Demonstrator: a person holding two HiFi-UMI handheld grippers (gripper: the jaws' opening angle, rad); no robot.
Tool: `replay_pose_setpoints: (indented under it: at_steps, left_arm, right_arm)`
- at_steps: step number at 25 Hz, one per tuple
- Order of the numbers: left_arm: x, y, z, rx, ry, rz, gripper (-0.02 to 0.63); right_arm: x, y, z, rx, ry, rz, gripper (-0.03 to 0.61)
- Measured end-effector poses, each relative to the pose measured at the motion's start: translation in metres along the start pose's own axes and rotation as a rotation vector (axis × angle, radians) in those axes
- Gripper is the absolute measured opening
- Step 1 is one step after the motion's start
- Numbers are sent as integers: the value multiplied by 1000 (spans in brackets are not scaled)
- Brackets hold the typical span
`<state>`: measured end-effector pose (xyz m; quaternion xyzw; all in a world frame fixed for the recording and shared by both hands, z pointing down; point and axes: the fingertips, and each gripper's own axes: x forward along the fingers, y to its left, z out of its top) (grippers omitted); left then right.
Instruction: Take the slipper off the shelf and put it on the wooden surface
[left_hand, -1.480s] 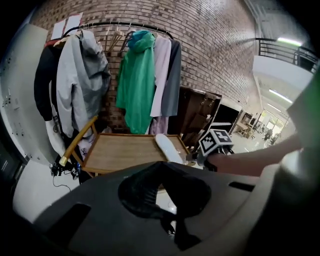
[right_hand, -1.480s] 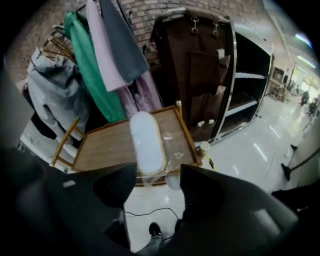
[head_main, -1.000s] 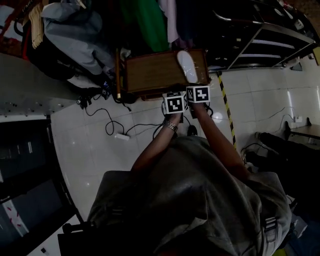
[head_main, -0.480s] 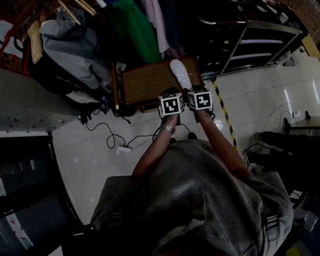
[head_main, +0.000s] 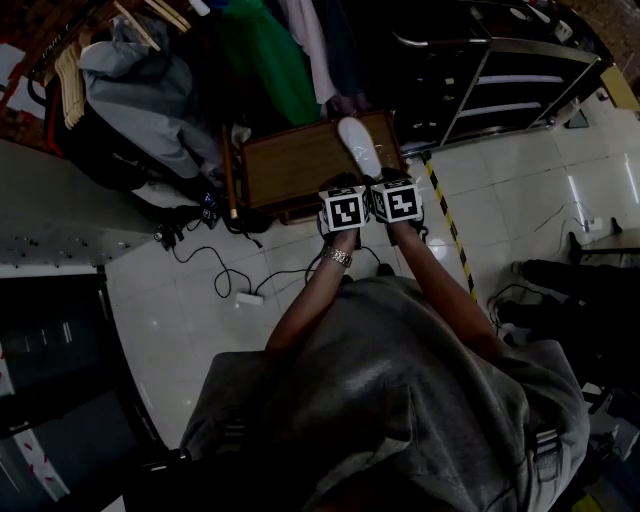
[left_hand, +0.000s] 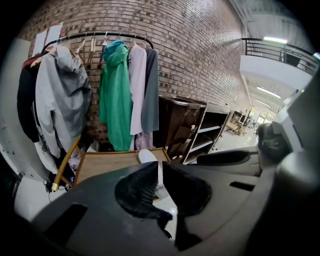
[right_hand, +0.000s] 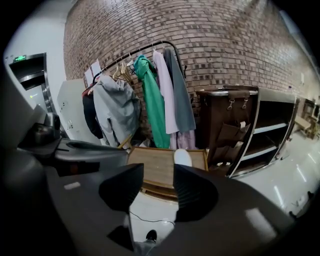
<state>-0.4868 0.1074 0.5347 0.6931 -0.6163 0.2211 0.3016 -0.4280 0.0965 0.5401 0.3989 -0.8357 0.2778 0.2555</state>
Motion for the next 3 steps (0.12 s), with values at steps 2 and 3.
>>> replay_pose_setpoints:
  at_steps: [2, 3]
  left_arm:
    - [-2, 0, 1, 5, -5, 4, 17]
    - [-3, 0, 1, 7, -7, 6, 17]
  right_arm:
    - [-1, 1, 1, -3, -2, 1, 184]
    - [-1, 2, 1, -4, -4, 2, 184]
